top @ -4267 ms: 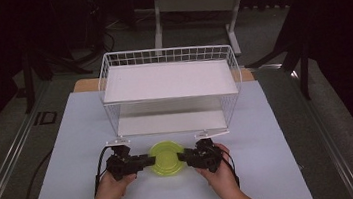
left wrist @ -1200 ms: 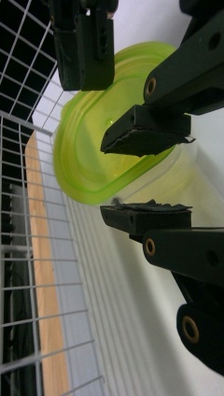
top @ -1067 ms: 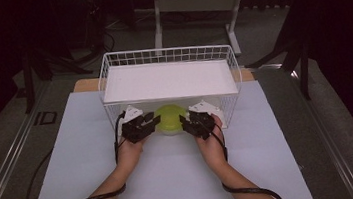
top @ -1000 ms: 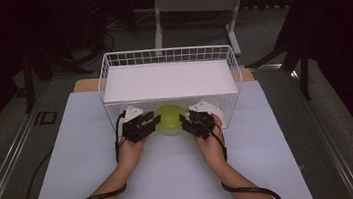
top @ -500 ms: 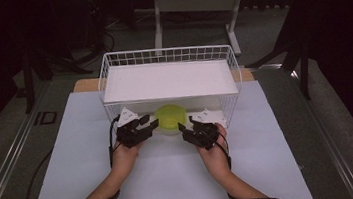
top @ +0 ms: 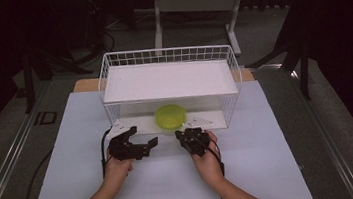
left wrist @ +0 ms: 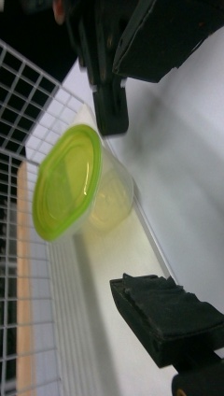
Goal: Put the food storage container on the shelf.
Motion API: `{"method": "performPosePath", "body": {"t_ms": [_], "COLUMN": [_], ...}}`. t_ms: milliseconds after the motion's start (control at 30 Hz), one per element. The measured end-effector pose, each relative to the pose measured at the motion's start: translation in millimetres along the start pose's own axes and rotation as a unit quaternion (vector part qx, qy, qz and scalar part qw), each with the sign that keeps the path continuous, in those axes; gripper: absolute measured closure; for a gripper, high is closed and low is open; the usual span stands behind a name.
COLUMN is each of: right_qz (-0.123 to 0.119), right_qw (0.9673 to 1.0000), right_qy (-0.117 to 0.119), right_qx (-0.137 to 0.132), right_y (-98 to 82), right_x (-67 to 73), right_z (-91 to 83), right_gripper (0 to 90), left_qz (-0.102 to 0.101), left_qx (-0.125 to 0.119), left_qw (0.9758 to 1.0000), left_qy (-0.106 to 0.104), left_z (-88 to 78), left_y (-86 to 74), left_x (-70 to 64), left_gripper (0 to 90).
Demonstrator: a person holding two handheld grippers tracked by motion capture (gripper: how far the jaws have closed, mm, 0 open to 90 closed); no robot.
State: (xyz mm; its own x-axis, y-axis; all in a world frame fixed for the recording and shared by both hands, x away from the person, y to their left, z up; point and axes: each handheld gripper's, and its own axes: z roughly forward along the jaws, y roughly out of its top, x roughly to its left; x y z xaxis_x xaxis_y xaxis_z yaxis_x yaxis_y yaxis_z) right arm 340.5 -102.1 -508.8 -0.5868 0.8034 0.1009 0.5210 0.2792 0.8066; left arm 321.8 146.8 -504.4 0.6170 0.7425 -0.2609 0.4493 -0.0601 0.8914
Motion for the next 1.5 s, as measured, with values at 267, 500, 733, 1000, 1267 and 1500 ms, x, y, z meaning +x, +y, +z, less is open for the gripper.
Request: {"method": "performPosePath", "body": {"t_ms": [267,500,733,1000,1267,1500], "right_qz": [0.006,0.026,0.032,0.036,0.031,0.023], "right_qw": [1.0000,0.9996,0.9993,0.9989,0.9993,0.9996], "right_qy": [-0.004,-0.008,-0.018,-0.031,-0.015,0.011], "right_qx": [0.001,-0.004,-0.006,-0.006,-0.012,-0.015], "right_y": [5.2,11.6,19.1,24.8,24.5,16.7], "right_x": [0.3,-5.5,-10.0,-14.5,-8.8,-1.8], "right_z": [16.5,28.3,38.4,46.1,33.6,12.9], "right_gripper": [89.9,89.8,89.7,87.4,83.2,79.0], "left_qz": [0.032,0.030,0.036,0.051,0.050,0.059], "left_qx": [-0.017,-0.034,-0.043,-0.046,-0.045,-0.044], "left_qw": [0.9993,0.9989,0.9983,0.9975,0.9973,0.9958], "left_qy": [-0.005,-0.012,-0.016,-0.014,-0.031,-0.054], "left_z": [-2.3,-6.2,-8.7,-8.1,-7.6,-13.3], "left_y": [-3.6,-1.6,-0.2,0.1,0.6,6.0], "left_x": [-0.1,-1.6,-2.5,-7.2,-8.9,-15.3], "left_gripper": [1.7,1.7,1.7,1.7,1.7,1.7]}}
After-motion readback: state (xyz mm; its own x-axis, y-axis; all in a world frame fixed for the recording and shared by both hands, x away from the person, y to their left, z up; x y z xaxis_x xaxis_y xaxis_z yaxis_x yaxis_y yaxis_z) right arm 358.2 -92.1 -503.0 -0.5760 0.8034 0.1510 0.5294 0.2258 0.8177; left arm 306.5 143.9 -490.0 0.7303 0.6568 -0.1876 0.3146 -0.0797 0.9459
